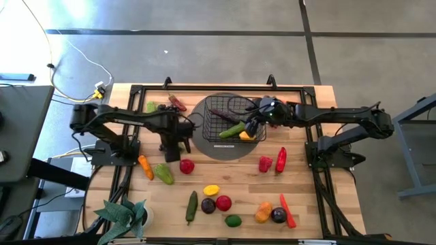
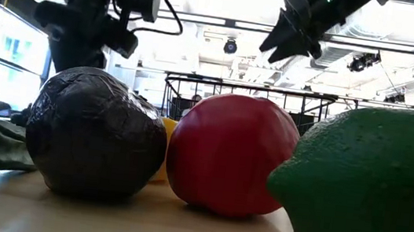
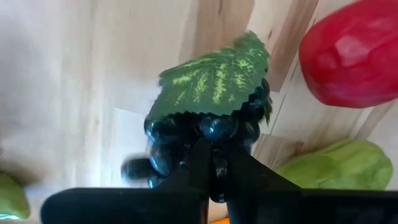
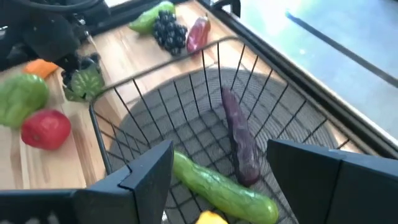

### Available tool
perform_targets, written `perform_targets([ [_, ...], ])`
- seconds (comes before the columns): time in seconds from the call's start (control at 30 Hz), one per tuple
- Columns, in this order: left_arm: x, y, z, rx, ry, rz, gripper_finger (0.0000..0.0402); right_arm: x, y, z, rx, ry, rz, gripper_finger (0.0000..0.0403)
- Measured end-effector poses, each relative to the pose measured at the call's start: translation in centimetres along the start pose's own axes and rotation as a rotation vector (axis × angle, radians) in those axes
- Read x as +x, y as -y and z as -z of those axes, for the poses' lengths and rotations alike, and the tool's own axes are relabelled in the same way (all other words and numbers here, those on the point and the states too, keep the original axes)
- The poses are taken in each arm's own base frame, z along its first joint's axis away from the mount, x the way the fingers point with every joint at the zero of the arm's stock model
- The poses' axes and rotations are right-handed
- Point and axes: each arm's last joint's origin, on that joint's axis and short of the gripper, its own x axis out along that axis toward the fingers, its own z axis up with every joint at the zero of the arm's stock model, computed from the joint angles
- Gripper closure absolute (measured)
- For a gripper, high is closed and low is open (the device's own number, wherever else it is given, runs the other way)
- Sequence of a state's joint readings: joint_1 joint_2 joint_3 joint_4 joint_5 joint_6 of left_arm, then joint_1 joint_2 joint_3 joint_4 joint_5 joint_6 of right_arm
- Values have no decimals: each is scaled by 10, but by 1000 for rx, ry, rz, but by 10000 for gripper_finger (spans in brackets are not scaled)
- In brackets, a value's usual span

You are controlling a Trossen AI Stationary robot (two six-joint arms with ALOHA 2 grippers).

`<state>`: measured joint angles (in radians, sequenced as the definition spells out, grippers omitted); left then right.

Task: Build produce basket
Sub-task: Put the bottom black grapes into the black mesh basket

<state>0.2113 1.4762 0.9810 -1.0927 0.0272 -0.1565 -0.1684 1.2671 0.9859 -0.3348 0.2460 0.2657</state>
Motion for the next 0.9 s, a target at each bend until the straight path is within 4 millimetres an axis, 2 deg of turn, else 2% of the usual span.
perform_targets([
  [0.23, -20, -6, 10, 11, 94, 12, 393, -7, -2, -10, 22, 6, 19, 159],
  [0.6, -52, -9, 26, -2, 295, 43, 394, -10, -7, -10, 64, -6, 25, 159],
  [0.9, -98, -8, 19, 7, 508, 27, 394, -12, -12, -6, 146, -22, 13, 159],
])
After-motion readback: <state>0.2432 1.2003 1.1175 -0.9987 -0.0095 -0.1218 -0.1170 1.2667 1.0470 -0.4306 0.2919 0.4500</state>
